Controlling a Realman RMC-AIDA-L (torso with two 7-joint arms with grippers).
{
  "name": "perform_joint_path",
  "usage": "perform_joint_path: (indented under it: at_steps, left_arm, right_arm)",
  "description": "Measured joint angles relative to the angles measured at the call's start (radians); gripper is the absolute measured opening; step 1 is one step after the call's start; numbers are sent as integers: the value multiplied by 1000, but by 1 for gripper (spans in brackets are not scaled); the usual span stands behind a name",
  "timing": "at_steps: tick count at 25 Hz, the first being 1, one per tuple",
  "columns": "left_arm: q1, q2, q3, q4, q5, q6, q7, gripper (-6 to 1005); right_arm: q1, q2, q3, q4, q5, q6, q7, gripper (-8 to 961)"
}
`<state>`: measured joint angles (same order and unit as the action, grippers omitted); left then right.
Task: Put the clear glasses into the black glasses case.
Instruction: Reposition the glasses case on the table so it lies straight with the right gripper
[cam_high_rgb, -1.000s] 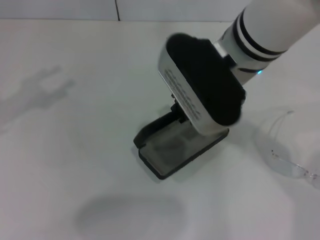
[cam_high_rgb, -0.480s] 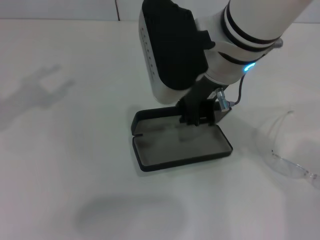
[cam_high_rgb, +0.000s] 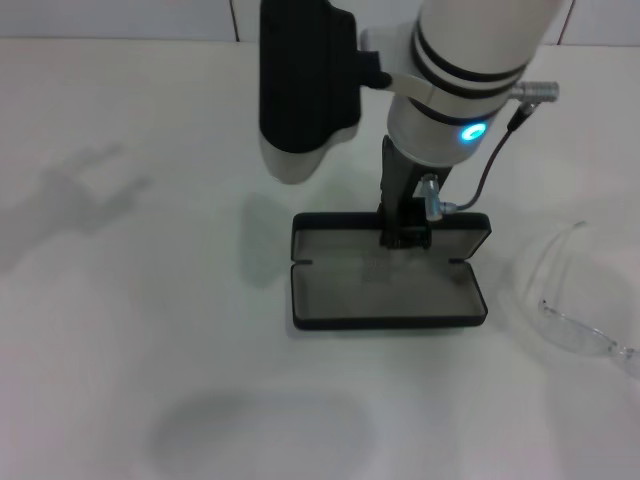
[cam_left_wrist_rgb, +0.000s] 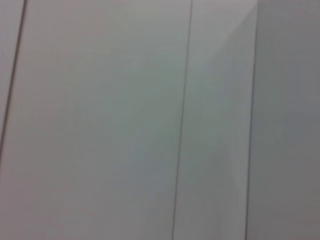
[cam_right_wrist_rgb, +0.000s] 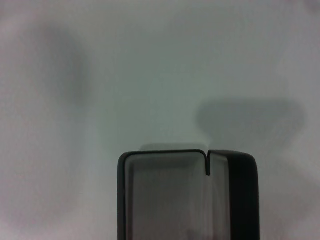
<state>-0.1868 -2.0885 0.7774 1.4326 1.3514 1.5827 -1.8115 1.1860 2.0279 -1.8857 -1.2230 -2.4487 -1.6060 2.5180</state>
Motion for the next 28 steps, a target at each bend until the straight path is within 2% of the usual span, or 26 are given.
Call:
perform_joint_path:
  at_steps: [3,11,18,28]
  left_arm:
    - [0,-1,5,-19,-3,19,18,667]
    - [-12,0,6,-64,-8,30,60,667]
    - [-23,1,6,-65,-8,31,62,667]
    - [-45,0,8,-73,-8,31,63,667]
  right_arm:
    - [49,0,-28,68,-6,28,28,214]
    - [113,0,-98,185,31,128,39,216]
    - [116,0,-158,228,58,199,35,218]
    - [112,0,-169,265,67,241,13,220]
